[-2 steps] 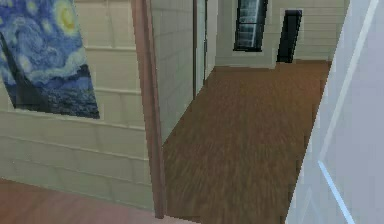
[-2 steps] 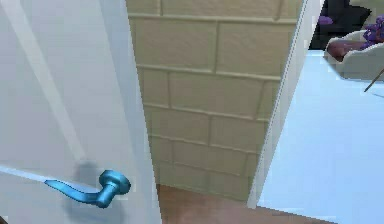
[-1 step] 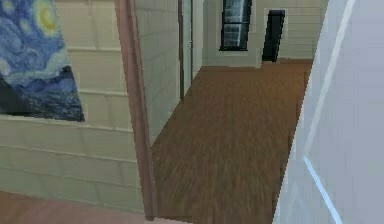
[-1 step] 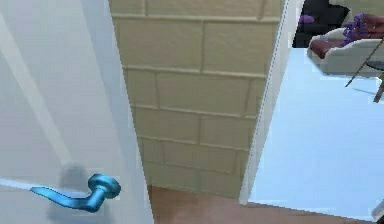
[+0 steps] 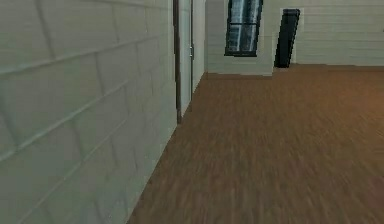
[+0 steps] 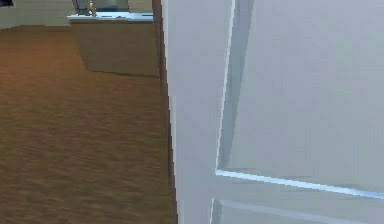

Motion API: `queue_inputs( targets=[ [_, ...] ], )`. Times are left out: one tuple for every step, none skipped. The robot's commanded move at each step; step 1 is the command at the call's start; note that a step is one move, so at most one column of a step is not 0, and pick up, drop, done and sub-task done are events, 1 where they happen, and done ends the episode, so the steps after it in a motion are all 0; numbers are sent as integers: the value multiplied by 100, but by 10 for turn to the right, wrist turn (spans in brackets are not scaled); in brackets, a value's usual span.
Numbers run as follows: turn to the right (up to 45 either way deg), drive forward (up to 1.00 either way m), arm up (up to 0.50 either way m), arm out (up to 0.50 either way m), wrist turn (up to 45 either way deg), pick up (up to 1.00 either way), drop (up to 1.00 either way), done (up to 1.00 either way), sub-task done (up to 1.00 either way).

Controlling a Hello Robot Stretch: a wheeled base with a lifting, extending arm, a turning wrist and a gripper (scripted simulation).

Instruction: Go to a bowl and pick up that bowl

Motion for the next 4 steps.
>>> queue_inputs(
  targets=[
    [0, 15, 0, 0, 0, 0, 0, 0, 0],
    [450, 0, 0, 0, 0, 0, 0, 0, 0],
    [90, 0, 0, 0, 0, 0, 0, 0, 0],
    [0, 100, 0, 0, 0, 0, 0, 0, 0]
  ],
)
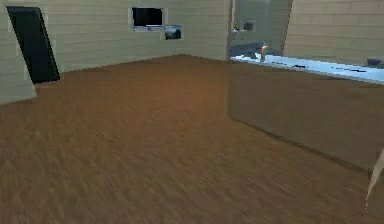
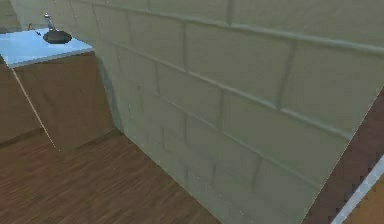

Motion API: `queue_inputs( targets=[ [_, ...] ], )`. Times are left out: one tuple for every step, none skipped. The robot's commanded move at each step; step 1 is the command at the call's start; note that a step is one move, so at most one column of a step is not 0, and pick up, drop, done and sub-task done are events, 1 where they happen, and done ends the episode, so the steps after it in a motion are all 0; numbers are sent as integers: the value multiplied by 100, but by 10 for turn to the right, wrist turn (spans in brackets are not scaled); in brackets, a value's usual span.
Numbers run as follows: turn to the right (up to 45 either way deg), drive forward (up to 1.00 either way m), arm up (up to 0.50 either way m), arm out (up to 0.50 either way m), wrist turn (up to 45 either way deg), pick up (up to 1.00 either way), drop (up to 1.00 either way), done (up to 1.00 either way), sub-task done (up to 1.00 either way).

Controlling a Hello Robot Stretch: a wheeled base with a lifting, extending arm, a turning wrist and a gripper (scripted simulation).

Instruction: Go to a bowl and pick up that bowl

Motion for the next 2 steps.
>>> queue_inputs(
  targets=[
    [0, 100, 0, 0, 0, 0, 0, 0, 0],
    [0, 100, 0, 0, 0, 0, 0, 0, 0]
  ],
)
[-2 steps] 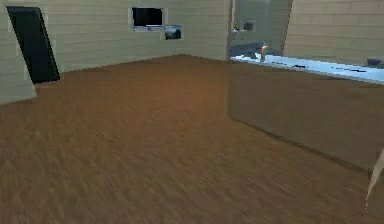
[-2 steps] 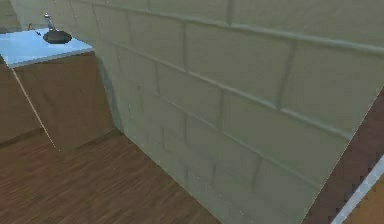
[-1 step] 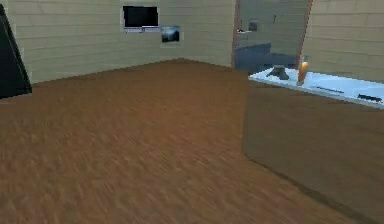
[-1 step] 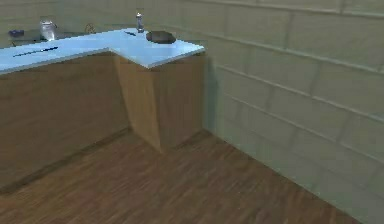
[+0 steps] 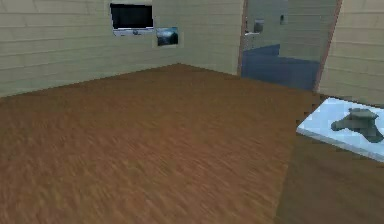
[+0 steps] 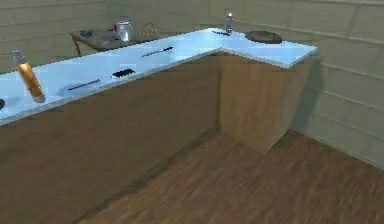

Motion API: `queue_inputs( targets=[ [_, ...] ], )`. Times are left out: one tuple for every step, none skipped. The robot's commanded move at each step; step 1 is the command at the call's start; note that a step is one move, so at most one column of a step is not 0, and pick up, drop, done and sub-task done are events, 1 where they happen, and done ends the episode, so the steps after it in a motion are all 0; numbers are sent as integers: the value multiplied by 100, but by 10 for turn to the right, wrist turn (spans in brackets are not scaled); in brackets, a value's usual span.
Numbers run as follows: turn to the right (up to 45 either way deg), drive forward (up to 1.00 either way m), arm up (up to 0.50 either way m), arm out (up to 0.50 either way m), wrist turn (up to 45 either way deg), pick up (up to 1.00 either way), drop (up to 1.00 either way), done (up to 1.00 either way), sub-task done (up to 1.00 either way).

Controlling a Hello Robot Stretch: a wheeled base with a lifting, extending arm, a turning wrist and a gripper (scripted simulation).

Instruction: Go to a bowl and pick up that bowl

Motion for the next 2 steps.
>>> queue_inputs(
  targets=[
    [0, 100, 0, 0, 0, 0, 0, 0, 0],
    [-120, 0, 0, 0, 0, 0, 0, 0, 0]
  ],
)
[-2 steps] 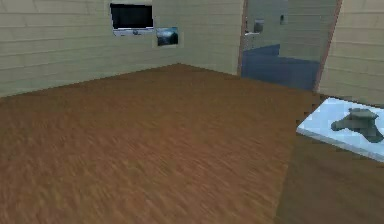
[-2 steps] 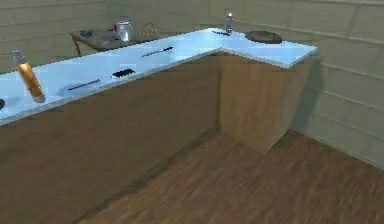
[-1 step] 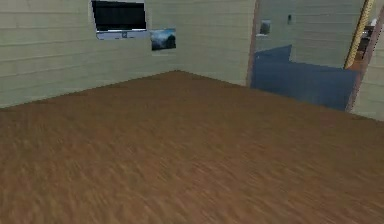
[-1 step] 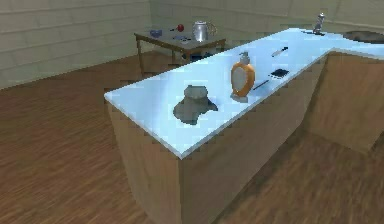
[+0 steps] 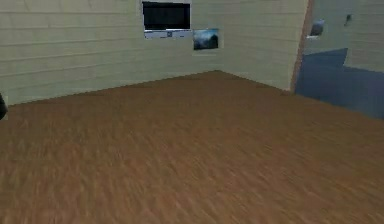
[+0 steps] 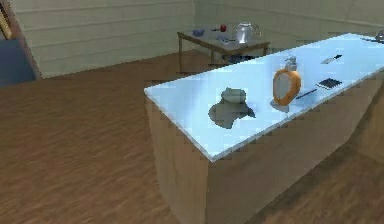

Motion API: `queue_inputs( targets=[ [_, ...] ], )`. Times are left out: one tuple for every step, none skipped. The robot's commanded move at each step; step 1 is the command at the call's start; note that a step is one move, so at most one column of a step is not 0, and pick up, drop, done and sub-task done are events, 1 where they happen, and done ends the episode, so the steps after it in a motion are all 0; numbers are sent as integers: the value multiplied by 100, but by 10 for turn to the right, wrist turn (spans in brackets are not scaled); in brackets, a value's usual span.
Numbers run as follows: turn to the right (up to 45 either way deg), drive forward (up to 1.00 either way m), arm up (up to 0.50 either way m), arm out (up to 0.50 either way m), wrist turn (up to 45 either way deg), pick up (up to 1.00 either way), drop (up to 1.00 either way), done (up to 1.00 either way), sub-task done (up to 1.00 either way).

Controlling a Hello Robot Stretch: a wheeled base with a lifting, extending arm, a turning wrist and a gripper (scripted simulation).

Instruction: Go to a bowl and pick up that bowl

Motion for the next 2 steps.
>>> queue_inputs(
  targets=[
    [0, 20, 0, 0, 0, 0, 0, 0, 0],
    [450, 0, 0, 0, 0, 0, 0, 0, 0]
  ],
)
